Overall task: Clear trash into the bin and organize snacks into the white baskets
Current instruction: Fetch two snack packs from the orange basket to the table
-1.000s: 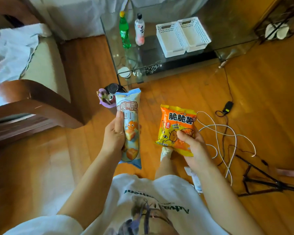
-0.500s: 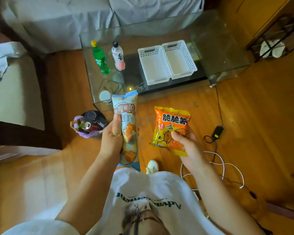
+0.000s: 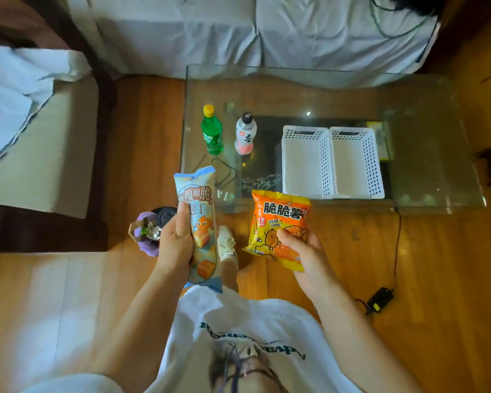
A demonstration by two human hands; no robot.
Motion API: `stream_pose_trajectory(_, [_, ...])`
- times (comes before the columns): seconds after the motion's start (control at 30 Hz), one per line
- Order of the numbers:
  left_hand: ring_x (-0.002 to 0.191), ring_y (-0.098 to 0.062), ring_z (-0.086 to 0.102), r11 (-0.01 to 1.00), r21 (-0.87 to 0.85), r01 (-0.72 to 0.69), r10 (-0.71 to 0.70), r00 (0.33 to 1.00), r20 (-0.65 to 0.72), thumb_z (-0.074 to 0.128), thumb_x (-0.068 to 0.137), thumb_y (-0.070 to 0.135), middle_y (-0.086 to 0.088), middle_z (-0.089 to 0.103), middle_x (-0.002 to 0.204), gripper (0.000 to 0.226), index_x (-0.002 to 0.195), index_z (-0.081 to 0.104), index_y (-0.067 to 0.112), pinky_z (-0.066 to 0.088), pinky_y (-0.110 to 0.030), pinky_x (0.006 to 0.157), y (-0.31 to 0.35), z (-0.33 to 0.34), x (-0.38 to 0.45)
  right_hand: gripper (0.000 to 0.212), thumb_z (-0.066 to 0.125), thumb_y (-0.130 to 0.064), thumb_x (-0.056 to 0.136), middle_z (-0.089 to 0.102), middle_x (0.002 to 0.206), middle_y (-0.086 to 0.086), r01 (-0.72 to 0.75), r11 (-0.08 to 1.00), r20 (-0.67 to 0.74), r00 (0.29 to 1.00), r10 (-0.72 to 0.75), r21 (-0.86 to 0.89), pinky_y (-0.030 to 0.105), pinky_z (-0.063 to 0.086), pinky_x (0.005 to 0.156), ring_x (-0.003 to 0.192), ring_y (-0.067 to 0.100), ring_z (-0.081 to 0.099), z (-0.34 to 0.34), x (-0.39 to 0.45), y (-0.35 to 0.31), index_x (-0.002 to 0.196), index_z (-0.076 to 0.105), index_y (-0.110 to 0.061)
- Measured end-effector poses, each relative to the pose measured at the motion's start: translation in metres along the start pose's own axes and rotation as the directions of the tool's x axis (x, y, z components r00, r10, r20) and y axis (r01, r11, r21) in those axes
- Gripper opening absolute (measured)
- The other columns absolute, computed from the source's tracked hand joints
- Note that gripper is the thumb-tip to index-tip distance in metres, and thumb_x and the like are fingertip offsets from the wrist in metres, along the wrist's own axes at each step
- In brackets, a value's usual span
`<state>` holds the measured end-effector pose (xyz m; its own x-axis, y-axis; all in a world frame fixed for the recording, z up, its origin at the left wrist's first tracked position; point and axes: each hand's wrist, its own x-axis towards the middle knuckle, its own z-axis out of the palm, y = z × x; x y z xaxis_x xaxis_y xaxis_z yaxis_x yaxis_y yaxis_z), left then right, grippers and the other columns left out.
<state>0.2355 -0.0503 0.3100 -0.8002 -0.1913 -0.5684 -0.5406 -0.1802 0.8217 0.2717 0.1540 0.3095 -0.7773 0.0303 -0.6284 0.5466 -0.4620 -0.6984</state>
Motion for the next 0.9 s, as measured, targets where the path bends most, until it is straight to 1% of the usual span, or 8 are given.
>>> stream_pose_trajectory(0.1, [0.052,-0.007,0.066,0.999,0.048,0.012,-0.009,0.999,-0.051,0.040,0.082,0.062,0.004,0.069,0.055,0.053,0.077,0.064,0.015,0.054,-0.019,0.050,0.026,0.006,0.051,0.031,0.072,-0.024,0.064,0.075,0.092,-0.006,-0.048,0.997,0.042,0.998,0.051,-0.059,0.022,0.056,0.061,0.084,0.013,0.072,0.023,0.052,-0.034,0.093,0.069,-0.037])
stream_pose_trajectory(0.23, [0.056,-0.007,0.065,0.986,0.153,0.062,-0.052,0.996,-0.069,0.038,0.094,0.048,0.007,0.068,0.055,0.041,0.074,0.062,0.020,0.052,-0.016,0.048,0.042,0.008,0.116,0.053,0.077,-0.029,0.057,0.074,0.096,-0.009,-0.119,0.988,0.042,0.991,0.123,-0.100,0.023,0.056,0.063,0.087,0.012,0.071,0.050,0.118,-0.058,0.106,0.060,-0.033])
stream_pose_trajectory(0.4, [0.056,-0.008,0.065,0.960,0.194,0.201,-0.188,0.978,-0.086,0.043,0.092,0.049,0.010,0.068,0.054,0.039,0.072,0.061,0.021,0.052,-0.018,0.051,0.016,0.009,0.190,0.075,0.080,-0.041,0.048,0.070,0.107,-0.006,-0.239,0.951,-0.066,0.971,0.230,-0.199,0.035,0.054,0.083,0.100,0.018,0.066,0.055,0.195,-0.050,0.119,0.055,-0.031])
stream_pose_trajectory(0.53, [0.065,-0.018,0.069,0.913,0.048,0.405,-0.396,0.908,-0.141,0.047,0.091,0.049,-0.001,0.073,0.067,0.041,0.074,0.067,0.017,0.057,-0.032,0.071,-0.029,0.019,0.239,0.055,0.078,-0.029,0.065,0.065,0.115,0.001,-0.324,0.895,-0.181,0.943,0.280,-0.306,0.043,0.050,0.093,0.105,0.023,0.062,0.038,0.258,-0.025,0.115,0.054,-0.029])
stream_pose_trajectory(0.6, [0.063,-0.015,0.070,0.895,-0.022,0.446,-0.444,0.885,-0.142,0.047,0.091,0.048,-0.001,0.073,0.071,0.038,0.081,0.066,0.017,0.056,-0.033,0.070,-0.050,0.026,0.260,0.055,0.076,-0.019,0.072,0.062,0.119,0.005,-0.364,0.858,-0.226,0.928,0.297,-0.364,0.045,0.047,0.097,0.107,0.026,0.060,0.027,0.286,-0.010,0.121,0.052,-0.022])
stream_pose_trajectory(0.73, [0.067,-0.014,0.070,0.887,-0.033,0.461,-0.462,0.880,-0.113,0.043,0.094,0.045,-0.003,0.071,0.081,0.034,0.087,0.063,0.019,0.056,-0.028,0.063,-0.083,0.043,0.298,0.060,0.075,-0.017,0.074,0.058,0.117,0.003,-0.374,0.778,-0.251,0.926,0.283,-0.504,0.033,0.047,0.086,0.102,0.020,0.057,0.007,0.337,0.012,0.127,0.046,-0.018])
stream_pose_trajectory(0.83, [0.084,-0.026,0.065,0.863,-0.038,0.503,-0.504,0.855,-0.120,0.041,0.094,0.046,-0.011,0.066,0.093,0.035,0.088,0.060,0.018,0.053,-0.040,0.083,-0.102,0.053,0.323,0.063,0.077,-0.022,0.074,0.055,0.112,-0.003,-0.380,0.718,-0.263,0.925,0.276,-0.583,0.029,0.044,0.080,0.100,0.016,0.053,-0.003,0.369,0.026,0.128,0.045,-0.021])
stream_pose_trajectory(0.9, [0.091,-0.031,0.062,0.852,-0.045,0.522,-0.523,0.842,-0.134,0.039,0.095,0.046,-0.015,0.064,0.099,0.034,0.088,0.059,0.018,0.050,-0.045,0.090,-0.113,0.058,0.335,0.064,0.077,-0.024,0.073,0.055,0.113,-0.003,-0.379,0.675,-0.272,0.925,0.264,-0.633,0.029,0.045,0.079,0.100,0.015,0.053,-0.010,0.385,0.033,0.128,0.046,-0.021])
